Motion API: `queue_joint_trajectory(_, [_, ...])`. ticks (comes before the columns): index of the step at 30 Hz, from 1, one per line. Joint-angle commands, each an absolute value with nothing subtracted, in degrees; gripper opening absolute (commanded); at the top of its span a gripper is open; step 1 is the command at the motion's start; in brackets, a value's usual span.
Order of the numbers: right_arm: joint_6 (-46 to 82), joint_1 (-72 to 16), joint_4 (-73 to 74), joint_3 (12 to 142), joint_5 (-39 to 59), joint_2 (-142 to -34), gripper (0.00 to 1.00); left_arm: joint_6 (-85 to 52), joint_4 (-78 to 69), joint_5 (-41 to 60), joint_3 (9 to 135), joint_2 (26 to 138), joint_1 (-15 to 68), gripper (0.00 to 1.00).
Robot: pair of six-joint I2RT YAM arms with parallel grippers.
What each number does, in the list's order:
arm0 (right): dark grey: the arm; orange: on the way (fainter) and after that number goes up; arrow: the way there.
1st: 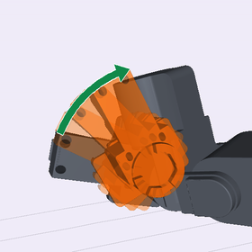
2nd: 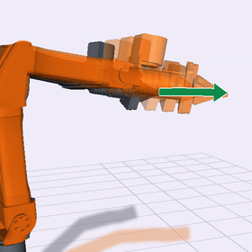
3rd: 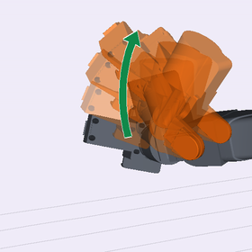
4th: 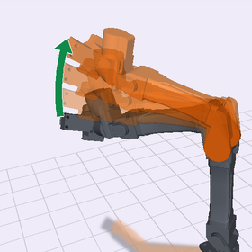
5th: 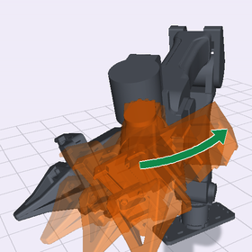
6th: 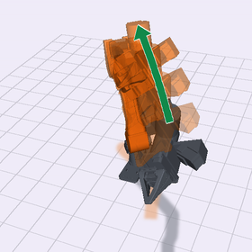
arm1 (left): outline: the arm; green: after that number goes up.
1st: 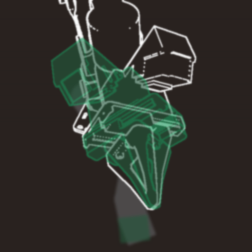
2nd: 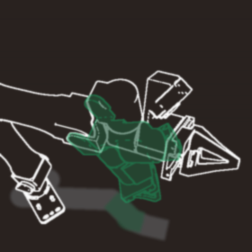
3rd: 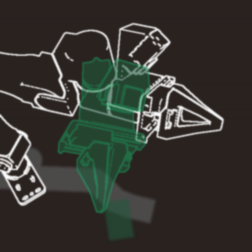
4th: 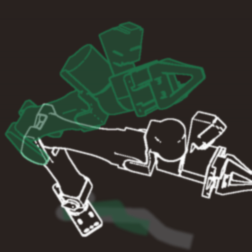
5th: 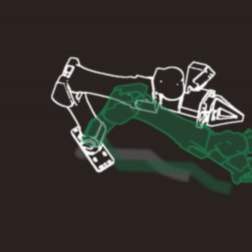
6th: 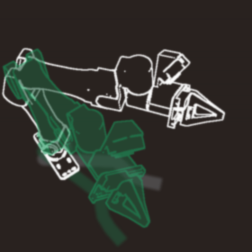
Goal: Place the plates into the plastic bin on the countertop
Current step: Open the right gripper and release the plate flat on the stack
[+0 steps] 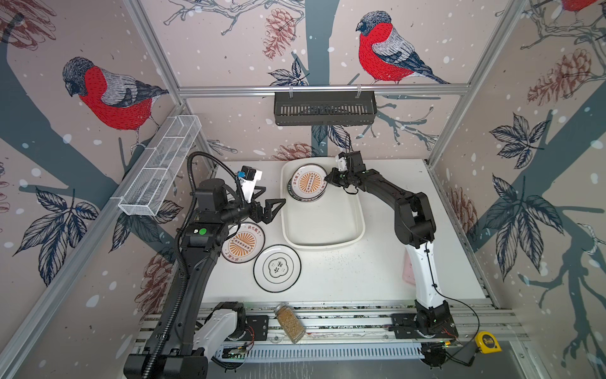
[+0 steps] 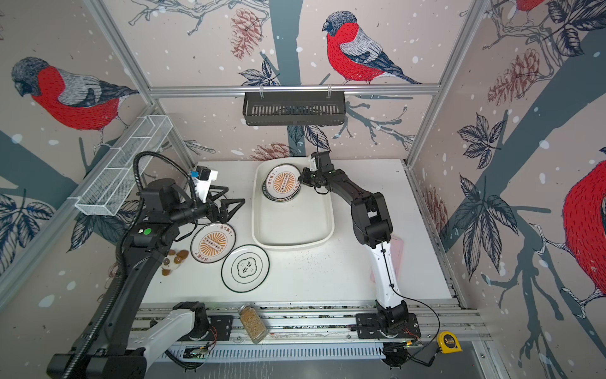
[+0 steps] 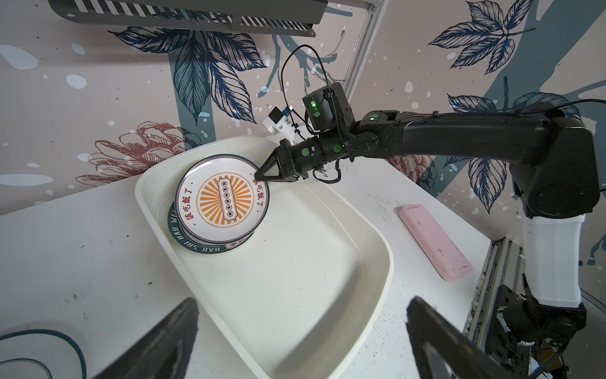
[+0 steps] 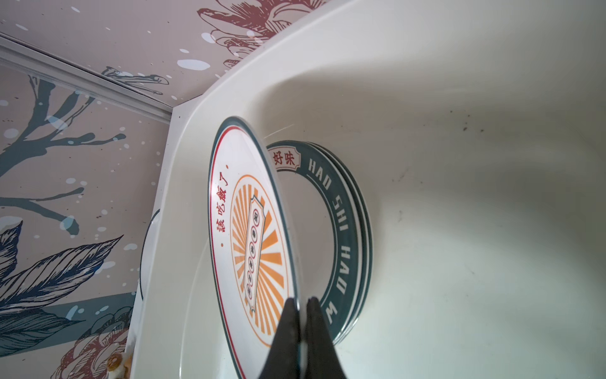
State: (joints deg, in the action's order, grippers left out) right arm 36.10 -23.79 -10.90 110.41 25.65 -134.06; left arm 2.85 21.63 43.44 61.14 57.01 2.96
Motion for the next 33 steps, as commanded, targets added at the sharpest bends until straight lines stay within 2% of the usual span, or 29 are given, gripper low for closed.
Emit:
queue_joint_trajectory(1, [37.0, -23.9, -9.85, 111.37, 26.39, -134.47, 0.04, 2.77, 18.56, 44.69, 61.12, 57.2, 2.77, 0.98])
queue_joint_trajectory(15, [36.43, -23.92, -13.42, 116.5, 25.95, -138.27, 0.06, 3.51, 18.5, 44.14, 60.78, 56.78, 2.8, 0.98])
queue_joint_trajectory(22, [35.75, -23.93, -15.1, 117.81, 25.33, -138.91, 0.12, 3.59, 18.49, 44.3, 60.82, 56.51, 2.74, 0.98])
queue_joint_trajectory(33, [34.63, -23.84, -18.12, 119.66, 24.7, -139.77, 0.14, 3.6, 18.62, 44.47, 60.79, 55.59, 2.75, 0.98])
